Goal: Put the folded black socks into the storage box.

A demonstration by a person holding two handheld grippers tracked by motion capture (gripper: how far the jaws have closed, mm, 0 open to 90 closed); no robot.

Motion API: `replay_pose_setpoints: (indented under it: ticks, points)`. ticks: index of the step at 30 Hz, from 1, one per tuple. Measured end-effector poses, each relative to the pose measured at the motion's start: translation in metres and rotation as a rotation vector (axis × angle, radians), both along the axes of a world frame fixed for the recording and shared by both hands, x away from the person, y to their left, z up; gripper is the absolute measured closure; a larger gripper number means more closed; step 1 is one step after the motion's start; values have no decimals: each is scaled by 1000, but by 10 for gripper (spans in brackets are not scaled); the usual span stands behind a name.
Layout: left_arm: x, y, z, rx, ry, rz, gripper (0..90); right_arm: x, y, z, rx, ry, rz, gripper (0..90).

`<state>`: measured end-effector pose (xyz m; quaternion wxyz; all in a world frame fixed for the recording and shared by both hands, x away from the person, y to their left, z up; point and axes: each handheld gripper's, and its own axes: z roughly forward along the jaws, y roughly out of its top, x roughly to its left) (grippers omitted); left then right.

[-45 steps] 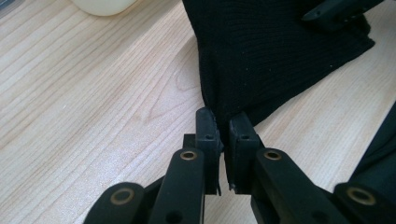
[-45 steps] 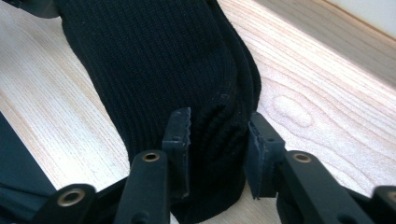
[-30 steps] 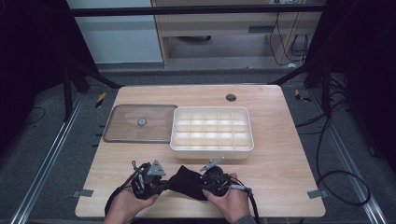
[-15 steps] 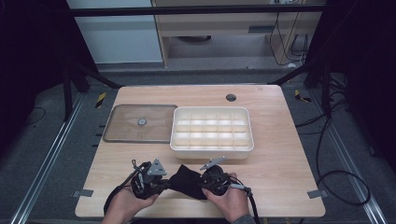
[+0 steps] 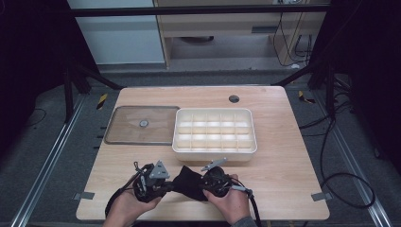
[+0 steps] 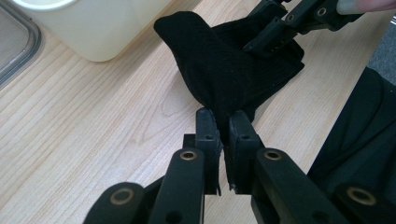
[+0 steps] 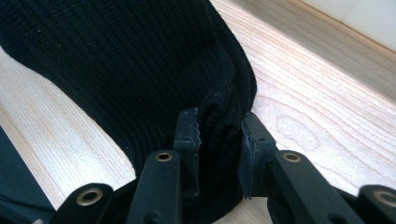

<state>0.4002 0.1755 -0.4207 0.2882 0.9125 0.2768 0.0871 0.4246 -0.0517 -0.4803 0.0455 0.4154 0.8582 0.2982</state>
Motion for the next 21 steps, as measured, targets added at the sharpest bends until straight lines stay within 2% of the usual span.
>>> replay_pose_setpoints:
  ticks: [10,21]
  points:
    - [-2,-3,3,-7,-12,-5,846,1,3,0,10,3,-5,720]
    - [-8,-15,5,-13,-9,-66,846,5,4,-2,46,4,-26,716]
